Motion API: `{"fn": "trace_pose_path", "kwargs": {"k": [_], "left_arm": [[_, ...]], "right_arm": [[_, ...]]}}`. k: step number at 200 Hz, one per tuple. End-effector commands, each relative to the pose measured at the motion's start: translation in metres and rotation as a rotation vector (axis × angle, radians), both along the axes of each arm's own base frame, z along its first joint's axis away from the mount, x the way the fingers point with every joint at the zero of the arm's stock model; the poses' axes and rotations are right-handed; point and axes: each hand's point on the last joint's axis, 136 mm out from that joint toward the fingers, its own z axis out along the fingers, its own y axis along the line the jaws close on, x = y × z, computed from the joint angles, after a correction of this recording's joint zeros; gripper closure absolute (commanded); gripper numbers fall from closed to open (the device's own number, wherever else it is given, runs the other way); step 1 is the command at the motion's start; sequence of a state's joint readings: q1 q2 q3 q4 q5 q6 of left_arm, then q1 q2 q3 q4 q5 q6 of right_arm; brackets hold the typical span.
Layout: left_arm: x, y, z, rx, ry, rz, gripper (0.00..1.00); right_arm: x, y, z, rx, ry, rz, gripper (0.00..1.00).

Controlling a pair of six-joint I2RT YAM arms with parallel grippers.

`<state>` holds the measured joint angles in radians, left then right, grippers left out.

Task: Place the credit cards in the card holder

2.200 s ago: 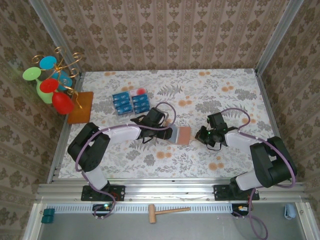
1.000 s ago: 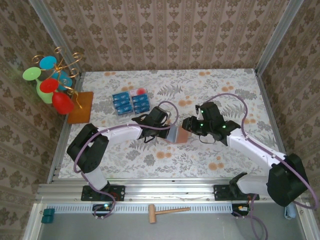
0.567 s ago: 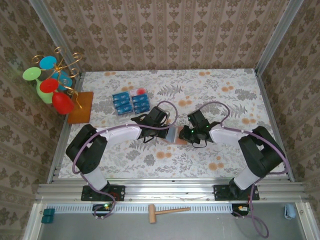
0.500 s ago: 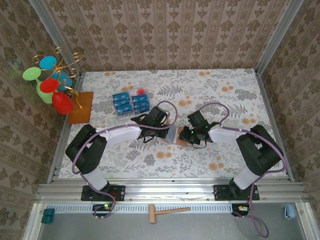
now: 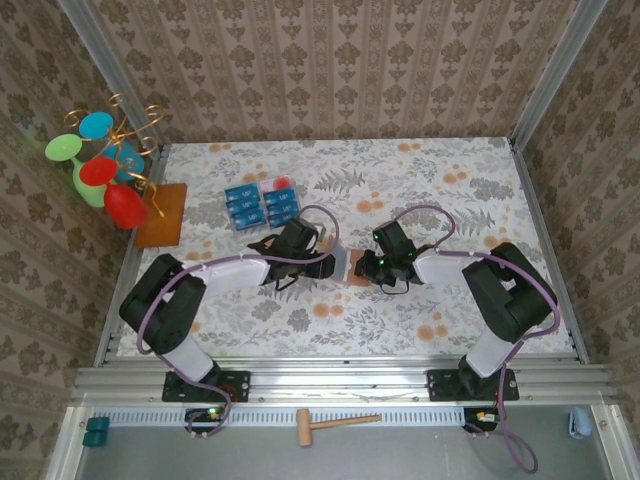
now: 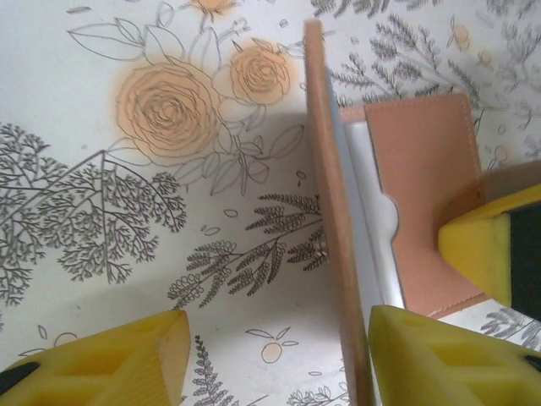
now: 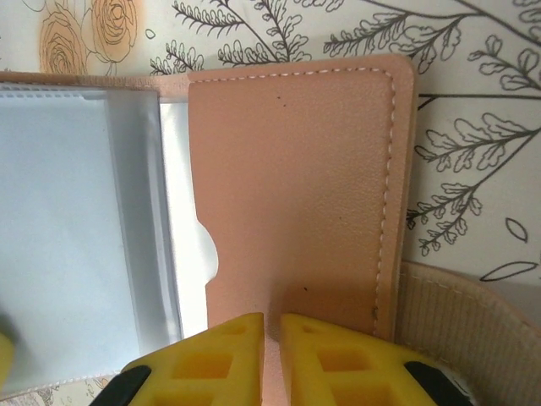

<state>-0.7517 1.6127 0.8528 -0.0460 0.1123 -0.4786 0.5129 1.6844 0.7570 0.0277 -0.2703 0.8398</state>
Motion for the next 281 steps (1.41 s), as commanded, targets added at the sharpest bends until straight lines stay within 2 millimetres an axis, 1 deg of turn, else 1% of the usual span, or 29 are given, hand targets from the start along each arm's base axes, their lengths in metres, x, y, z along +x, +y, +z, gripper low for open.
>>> {"fn": "trace_pose_path", "kwargs": {"k": [1,48,85,107,156,217,228,242,251,264,281], "left_arm": [[0.008,-0.006,0.018,-0.118,-0.017,0.013,0.40],[0.019,-0.001,0.023,-0.176,-0.006,0.038,0.40],[0.025,0.003,0.028,-0.217,-0.004,0.053,0.42],[0.026,0.002,0.029,-0.234,0.004,0.054,0.46],[0.025,-0.002,0.029,-0.256,0.015,0.039,0.58],[0.025,-0.006,0.018,-0.245,0.049,0.027,0.59],[0.025,-0.007,0.018,-0.246,0.051,0.025,0.57],[0.025,-0.008,0.018,-0.247,0.050,0.023,0.52],[0.025,-0.008,0.018,-0.247,0.048,0.024,0.52],[0.026,-0.007,0.019,-0.246,0.046,0.026,0.53],[0.026,-0.008,0.021,-0.253,0.039,0.025,0.59]], "right_arm": [[-0.023,-0.025,-0.042,-0.118,0.115,-0.025,0.85],[-0.024,-0.028,-0.045,-0.123,0.120,-0.026,0.85],[-0.024,-0.029,-0.046,-0.123,0.122,-0.028,0.85],[-0.024,-0.030,-0.046,-0.124,0.121,-0.028,0.85],[-0.024,-0.030,-0.048,-0.123,0.122,-0.028,0.85],[-0.023,-0.031,-0.048,-0.121,0.125,-0.029,0.85],[-0.023,-0.031,-0.047,-0.119,0.121,-0.031,0.85],[-0.023,-0.031,-0.047,-0.119,0.124,-0.029,0.85],[-0.023,-0.031,-0.047,-0.120,0.124,-0.030,0.85],[-0.023,-0.031,-0.047,-0.119,0.125,-0.030,0.85],[-0.023,-0.032,-0.048,-0.120,0.125,-0.031,0.85]]}}
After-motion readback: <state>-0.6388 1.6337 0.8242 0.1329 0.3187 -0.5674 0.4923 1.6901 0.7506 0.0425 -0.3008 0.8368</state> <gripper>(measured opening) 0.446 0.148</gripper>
